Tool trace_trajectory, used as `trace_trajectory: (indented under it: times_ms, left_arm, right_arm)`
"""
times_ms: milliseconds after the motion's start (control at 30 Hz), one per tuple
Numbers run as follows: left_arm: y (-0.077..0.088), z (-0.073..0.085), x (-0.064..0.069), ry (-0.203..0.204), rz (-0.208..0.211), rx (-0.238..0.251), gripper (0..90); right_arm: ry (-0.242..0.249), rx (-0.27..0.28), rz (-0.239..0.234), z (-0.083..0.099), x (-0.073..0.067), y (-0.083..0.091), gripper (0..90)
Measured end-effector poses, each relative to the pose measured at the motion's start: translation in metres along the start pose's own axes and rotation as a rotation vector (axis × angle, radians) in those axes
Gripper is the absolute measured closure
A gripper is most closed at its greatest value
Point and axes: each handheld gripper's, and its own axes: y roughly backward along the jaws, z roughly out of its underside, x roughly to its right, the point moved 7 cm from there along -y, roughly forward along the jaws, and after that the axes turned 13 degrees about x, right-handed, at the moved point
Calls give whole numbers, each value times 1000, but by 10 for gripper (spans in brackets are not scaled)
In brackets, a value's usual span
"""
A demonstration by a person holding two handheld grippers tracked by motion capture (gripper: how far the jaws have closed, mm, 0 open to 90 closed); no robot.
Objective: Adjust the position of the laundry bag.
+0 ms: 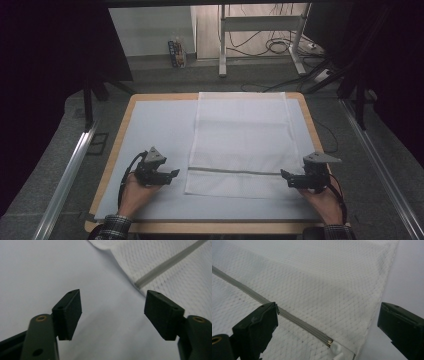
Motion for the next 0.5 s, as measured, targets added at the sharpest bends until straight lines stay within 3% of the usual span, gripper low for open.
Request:
trace_trajectory:
  times_ms: [133,233,400,500]
  left_arm:
    - [-12,-13,0,30,27,23,401]
    - [-20,-18,0,27,40,23,443]
    - [-31,-28,-3,32,29,43,511]
    - [-35,-30,-5,30,23,45,514]
  right_arm:
    - [16,-31,14,0,4,-4,131]
    - [23,-45,36,1,9,-4,202]
    - [-18,-51,65,-1,22,0,362]
    - [-38,-44,79,-3,27,1,390]
